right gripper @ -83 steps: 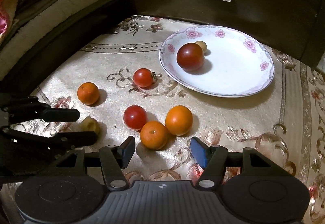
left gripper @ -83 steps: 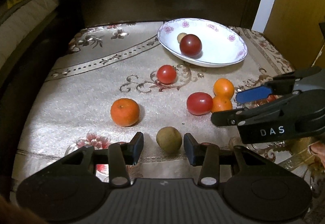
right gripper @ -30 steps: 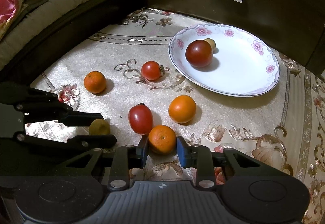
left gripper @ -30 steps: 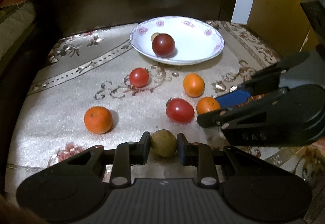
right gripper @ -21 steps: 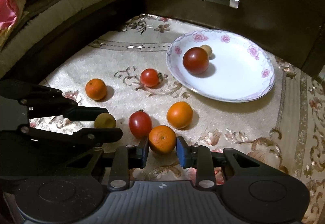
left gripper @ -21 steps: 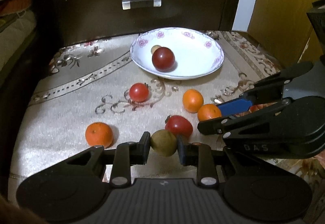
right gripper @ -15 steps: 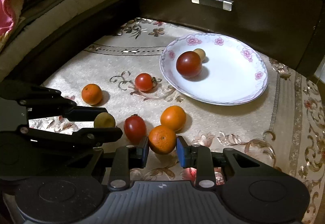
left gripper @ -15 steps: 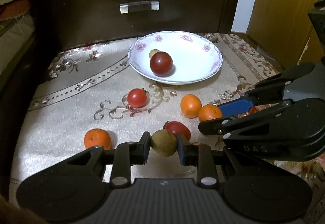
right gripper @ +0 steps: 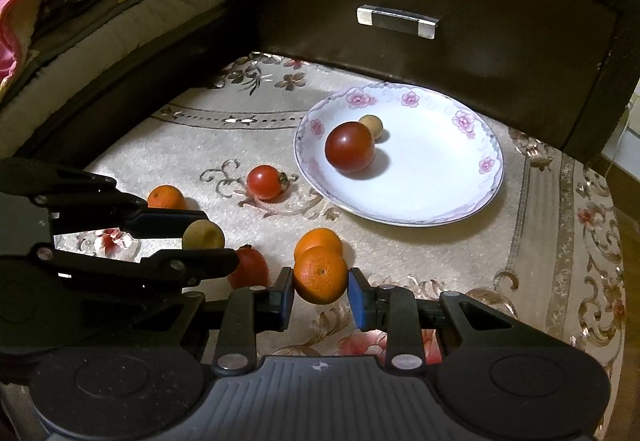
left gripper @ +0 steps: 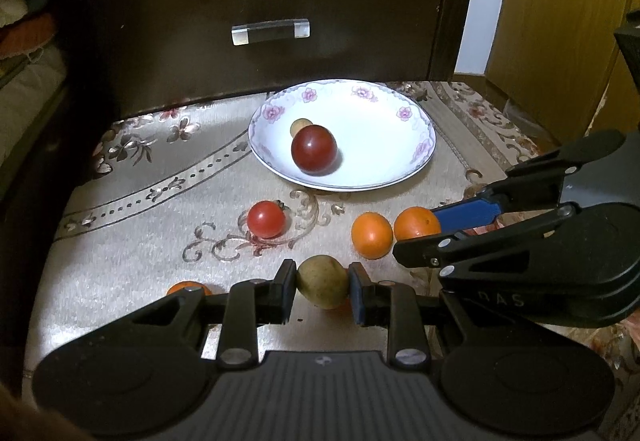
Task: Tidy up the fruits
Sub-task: 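Carry the brown fruit and tangerine in both tools over the white bowl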
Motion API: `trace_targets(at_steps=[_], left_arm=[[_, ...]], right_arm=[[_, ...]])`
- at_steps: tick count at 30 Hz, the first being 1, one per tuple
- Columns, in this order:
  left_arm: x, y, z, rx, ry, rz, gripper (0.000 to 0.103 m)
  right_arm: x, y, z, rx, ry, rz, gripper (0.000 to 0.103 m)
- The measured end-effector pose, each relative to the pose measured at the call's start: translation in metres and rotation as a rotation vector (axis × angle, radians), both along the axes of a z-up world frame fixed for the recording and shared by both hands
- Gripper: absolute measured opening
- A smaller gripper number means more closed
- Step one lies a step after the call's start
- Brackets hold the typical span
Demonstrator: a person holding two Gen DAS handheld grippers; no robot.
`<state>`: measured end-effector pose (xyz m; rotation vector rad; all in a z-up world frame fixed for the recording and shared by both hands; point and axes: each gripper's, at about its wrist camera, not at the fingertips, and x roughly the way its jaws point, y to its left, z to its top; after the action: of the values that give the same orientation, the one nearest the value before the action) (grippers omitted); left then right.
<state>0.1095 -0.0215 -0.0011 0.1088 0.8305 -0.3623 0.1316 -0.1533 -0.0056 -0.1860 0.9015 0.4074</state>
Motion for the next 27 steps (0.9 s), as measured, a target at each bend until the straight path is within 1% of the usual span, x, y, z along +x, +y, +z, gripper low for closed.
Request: trace_targets(at_steps=[27], left_arm=[[0.017, -0.012, 0.008, 0.014, -0.033, -0.002, 0.033]], right_arm=[[0.009, -0.008, 0.005, -0.009, -0.037, -0.056, 0.027]])
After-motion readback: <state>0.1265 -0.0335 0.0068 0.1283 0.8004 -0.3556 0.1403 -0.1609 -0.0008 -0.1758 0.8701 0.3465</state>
